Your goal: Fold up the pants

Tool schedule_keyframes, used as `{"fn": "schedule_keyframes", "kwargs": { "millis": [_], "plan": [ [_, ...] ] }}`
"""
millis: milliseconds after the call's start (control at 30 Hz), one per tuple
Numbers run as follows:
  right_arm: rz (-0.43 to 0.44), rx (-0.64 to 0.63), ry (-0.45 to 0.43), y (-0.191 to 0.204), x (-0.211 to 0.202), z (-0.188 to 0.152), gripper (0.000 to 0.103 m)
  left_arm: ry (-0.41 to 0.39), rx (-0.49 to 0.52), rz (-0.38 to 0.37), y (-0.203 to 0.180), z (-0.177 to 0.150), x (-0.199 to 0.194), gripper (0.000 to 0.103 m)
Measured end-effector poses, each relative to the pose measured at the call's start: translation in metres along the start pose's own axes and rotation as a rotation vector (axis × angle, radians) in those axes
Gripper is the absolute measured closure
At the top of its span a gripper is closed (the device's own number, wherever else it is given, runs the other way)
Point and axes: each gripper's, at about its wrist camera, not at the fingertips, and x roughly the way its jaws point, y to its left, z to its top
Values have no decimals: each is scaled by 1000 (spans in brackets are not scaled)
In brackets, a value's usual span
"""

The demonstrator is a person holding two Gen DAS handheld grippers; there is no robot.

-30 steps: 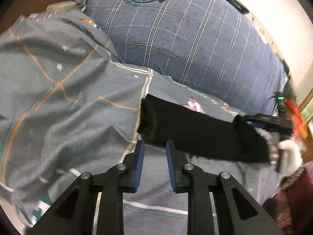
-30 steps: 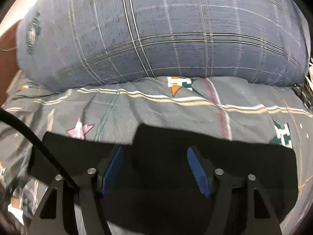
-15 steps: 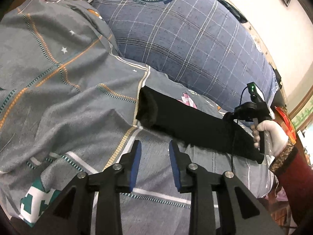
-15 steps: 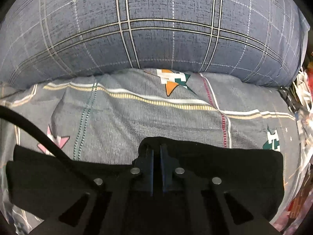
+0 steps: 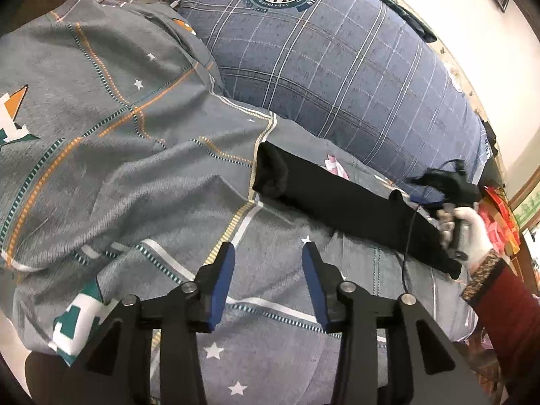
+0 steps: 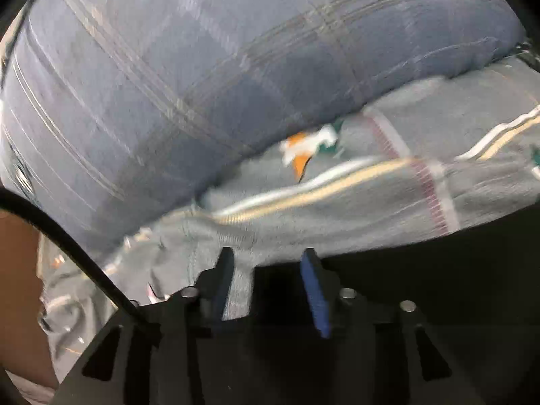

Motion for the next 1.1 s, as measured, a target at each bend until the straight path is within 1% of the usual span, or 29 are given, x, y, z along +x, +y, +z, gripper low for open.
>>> {"fn": "schedule_keyframes", "kwargs": {
  "millis": [33, 67, 100, 167, 233, 267, 367, 400, 433, 533, 633, 667, 700, 733, 767, 800, 900, 933, 967, 1000, 1100],
  "plan": [
    [5, -6, -24, -4, -12, 2, 41, 2, 4, 0, -3, -1, -1, 61],
    [2, -16, -47, -11, -27, 4, 33, 2, 9, 1, -7, -2, -2, 59],
    [-6, -26, -65, -19, -44, 5, 32, 1, 16, 2, -10, -3, -3, 58],
    [-36, -44, -103, -44, -79, 7, 32, 0, 38, 8, -18, -5, -4, 50],
    [-124, -49, -148, -81, -115, 7, 32, 16, 48, 8, -25, -8, 0, 49],
    [-160, -39, -156, -102, -131, 5, 32, 29, 48, 5, -28, -8, 4, 49],
    [-214, -7, -149, -156, -161, -3, 33, 75, 39, -20, -40, -12, 15, 49],
    [-222, 3, -151, -168, -166, -6, 33, 87, 36, -29, -45, -13, 17, 49],
    [-216, 24, -150, -184, -171, -12, 35, 102, 36, -41, -53, -14, 20, 49],
    [-151, 73, -126, -211, -167, -25, 47, 120, 56, -55, -73, -16, 21, 49],
    [-113, 86, -101, -219, -149, -31, 47, 133, 88, -48, -91, -19, 20, 49],
    [-98, 92, -87, -220, -141, -31, 50, 137, 98, -43, -96, -20, 20, 49],
    [-79, 91, -64, -219, -135, -31, 62, 138, 104, -39, -100, -21, 19, 49],
    [-81, 79, -51, -217, -130, -31, 95, 138, 112, -34, -104, -22, 19, 49],
    [-115, 55, -48, -211, -130, -29, 96, 138, 122, -28, -107, -22, 19, 49],
    [-115, 39, -60, -207, -132, -27, 96, 138, 130, -23, -110, -22, 19, 49],
    [-58, 26, -151, -199, -155, -20, 97, 137, 137, -4, -113, -21, 24, 49],
    [-56, 31, -169, -200, -158, -19, 97, 134, 129, -1, -113, -20, 26, 49],
    [-76, 30, -183, -202, -159, -19, 97, 134, 120, 0, -111, -19, 28, 49],
    [-116, 21, -183, -204, -155, -20, 97, 139, 104, -2, -108, -18, 30, 49],
    [-273, -23, -154, -208, -135, -24, 95, 150, 78, -8, -99, -17, 34, 49]
  ]
}}
